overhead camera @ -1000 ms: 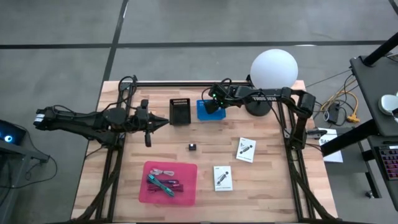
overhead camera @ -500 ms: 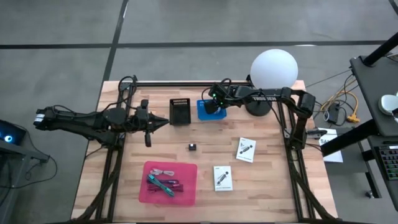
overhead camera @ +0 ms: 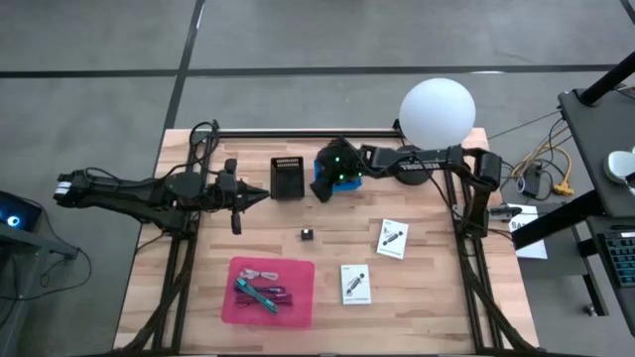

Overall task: Pick and place items into bin
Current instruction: Put the black charger adapter into the blue basket

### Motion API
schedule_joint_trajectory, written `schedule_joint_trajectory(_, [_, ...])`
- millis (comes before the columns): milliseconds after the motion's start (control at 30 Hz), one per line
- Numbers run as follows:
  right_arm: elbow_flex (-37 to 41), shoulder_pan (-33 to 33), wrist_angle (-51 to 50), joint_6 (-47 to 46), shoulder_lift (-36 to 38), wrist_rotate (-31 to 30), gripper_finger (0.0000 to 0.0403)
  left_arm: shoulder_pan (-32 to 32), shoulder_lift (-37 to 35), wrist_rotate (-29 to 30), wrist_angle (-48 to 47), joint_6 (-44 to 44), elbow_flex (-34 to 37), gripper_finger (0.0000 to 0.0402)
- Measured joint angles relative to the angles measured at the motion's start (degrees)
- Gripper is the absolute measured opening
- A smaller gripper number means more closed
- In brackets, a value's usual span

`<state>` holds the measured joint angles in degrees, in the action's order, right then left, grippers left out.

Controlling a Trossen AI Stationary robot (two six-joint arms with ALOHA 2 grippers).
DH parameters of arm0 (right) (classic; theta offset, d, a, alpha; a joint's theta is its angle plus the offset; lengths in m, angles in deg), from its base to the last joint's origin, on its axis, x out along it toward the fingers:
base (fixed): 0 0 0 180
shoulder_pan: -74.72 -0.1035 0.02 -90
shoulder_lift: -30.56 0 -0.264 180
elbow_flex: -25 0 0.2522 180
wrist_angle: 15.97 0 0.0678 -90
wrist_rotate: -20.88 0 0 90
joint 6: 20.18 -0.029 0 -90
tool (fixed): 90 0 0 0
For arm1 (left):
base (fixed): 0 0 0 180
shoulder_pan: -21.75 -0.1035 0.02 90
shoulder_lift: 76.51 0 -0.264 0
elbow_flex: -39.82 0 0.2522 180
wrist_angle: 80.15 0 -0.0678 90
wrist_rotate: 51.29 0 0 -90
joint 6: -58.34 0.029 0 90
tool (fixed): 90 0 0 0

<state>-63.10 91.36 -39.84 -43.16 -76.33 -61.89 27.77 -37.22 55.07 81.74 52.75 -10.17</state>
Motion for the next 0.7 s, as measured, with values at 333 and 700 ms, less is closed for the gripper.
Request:
schedule_joint_trajectory(333, [0.0, -10.0, 2.0, 25.9, 0.0, 4.9, 0.0221, 0.0, 0.0, 0.0, -1.2, 0.0, 0.0, 0.0005])
schedule_joint_trajectory(700, [1.4, -14.2, 1.9, 30.6, 0.0, 4.8, 0.0221, 0.0, 0.1, 0.2, -1.3, 0.0, 0.0, 0.0005])
